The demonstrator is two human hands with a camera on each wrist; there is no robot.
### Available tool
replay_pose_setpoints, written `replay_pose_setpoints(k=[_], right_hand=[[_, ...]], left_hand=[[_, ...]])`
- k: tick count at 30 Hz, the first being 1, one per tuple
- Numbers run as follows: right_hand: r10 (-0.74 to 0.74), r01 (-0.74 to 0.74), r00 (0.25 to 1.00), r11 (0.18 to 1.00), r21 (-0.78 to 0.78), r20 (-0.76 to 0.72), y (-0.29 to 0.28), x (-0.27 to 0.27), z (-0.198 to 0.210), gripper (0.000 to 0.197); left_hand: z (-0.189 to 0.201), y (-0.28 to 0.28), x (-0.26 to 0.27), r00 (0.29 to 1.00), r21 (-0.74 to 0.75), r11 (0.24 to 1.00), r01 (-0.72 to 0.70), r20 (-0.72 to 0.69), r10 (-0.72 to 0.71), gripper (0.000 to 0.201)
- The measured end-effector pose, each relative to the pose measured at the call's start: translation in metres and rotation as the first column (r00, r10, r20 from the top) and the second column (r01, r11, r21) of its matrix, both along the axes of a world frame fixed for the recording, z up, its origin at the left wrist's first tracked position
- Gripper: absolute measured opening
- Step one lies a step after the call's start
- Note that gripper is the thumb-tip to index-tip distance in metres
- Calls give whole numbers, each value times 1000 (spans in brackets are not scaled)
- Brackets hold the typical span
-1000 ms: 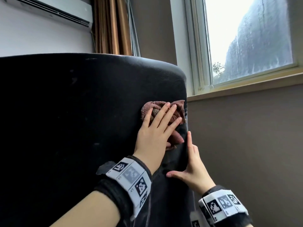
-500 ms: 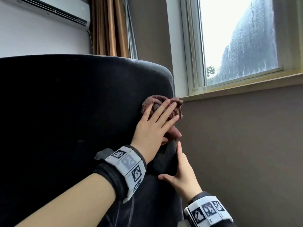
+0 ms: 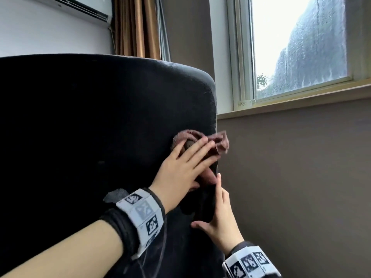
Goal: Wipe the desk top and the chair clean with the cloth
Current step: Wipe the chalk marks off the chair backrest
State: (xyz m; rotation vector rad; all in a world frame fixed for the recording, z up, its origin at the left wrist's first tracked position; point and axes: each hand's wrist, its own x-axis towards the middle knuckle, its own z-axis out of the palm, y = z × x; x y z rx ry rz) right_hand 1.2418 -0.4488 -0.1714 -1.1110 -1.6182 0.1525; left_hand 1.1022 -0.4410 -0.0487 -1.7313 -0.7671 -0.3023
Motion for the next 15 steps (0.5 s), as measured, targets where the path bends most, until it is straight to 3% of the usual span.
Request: replay_pose_setpoints(k=[3,5,8,11,15], right_hand=[[-14,14,1000,1000,5,-2,2,1,-15,126],[-19,19,999,1000,-6,-35,-1,1,-26,116],[-19,18,1000,997,-77,-15,-5,0,-34,136],[-26,26,1000,996,-89,3,-7,-3,-34,139],[-56,56,998,994,-91,6,-5,-3,-34,140]], left_hand=[[-56,-3,-19,989,-123,992,37,-135,-54,114],[-70,-6,-32,982,-155,985,81,-159,-106,113],[-33,-9,-35,990,-100,987,126,-54,-132,119],[7,-11,-31,999,-35,999,32,38,-30,108],[-34,-6,-26,999,-81,997,14,-29,-16,99]])
